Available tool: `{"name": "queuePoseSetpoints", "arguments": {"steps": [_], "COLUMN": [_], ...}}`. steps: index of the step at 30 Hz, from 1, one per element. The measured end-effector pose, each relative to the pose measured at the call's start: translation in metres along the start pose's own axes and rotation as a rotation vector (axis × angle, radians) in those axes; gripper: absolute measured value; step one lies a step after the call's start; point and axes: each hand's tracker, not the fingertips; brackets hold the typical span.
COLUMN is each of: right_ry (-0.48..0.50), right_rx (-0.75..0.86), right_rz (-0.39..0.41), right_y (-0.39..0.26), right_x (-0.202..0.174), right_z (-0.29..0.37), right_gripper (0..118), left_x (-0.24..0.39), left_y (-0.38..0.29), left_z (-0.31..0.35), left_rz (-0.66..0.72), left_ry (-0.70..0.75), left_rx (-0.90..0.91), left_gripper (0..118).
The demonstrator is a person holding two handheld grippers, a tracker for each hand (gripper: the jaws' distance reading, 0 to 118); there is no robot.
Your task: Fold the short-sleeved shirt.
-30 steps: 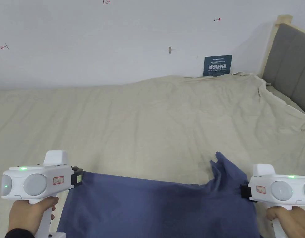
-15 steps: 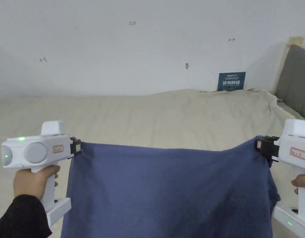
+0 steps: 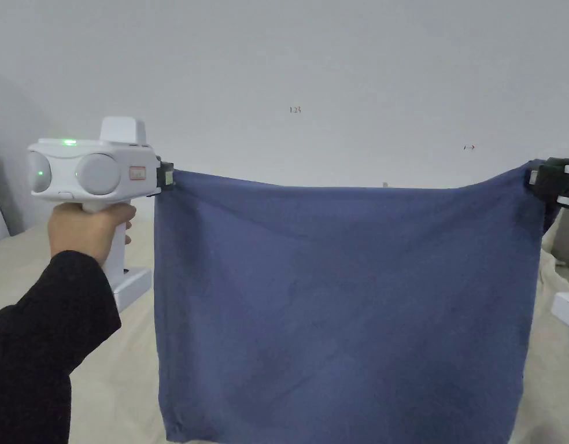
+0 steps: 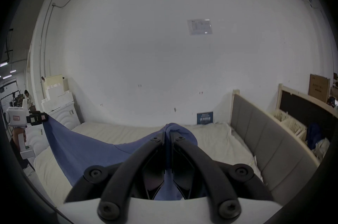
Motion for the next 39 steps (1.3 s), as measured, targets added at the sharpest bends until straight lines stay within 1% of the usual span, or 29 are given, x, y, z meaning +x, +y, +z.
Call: {"name": "queuePoseSetpoints", "arguments": {"steps": [5,8,11,15,19,23,27,30,33,39], "right_ry": [-0.026,-0.032,-0.040,-0.051,-0.059,-0.065,-0.081,-0.083,-0.078,-0.090], "right_rx": [0.058,0.082,0.077,0.032,-0.026,-0.102,-0.177,-0.225,-0.276,-0.366], "right_rz": [0.026,0.044,0.070,0.076,0.083,0.052,0.034,0.034,0.008,-0.025], "right_y": [0.041,0.053,0.052,0.029,-0.014,-0.068,-0.122,-0.162,-0.206,-0.282], "right_x": [0.000,0.000,0.001,0.006,0.011,0.020,0.026,0.025,0.024,0.021], "right_z": [-0.008,-0.015,-0.026,-0.045,-0.061,-0.069,-0.066,-0.053,-0.031,0.035], "right_gripper": [3,3,3,3,3,3,3,3,3,3], "left_x": [0.001,0.002,0.002,0.004,0.009,0.015,0.021,0.022,0.021,0.008], "left_y": [0.039,0.051,0.049,0.025,-0.018,-0.073,-0.132,-0.178,-0.224,-0.311], "left_z": [-0.005,-0.009,-0.017,-0.038,-0.064,-0.086,-0.091,-0.085,-0.070,-0.015], "left_rz": [-0.006,-0.012,-0.021,-0.014,-0.005,-0.003,0.019,0.034,0.049,0.109], "left_ry": [0.007,0.010,0.013,0.014,0.005,-0.021,-0.035,-0.070,-0.075,-0.093], "left_rx": [0.054,0.076,0.077,0.043,-0.031,-0.134,-0.234,-0.300,-0.357,-0.479], "left_gripper": [0,0,0,0,0,0,0,0,0,0]}}
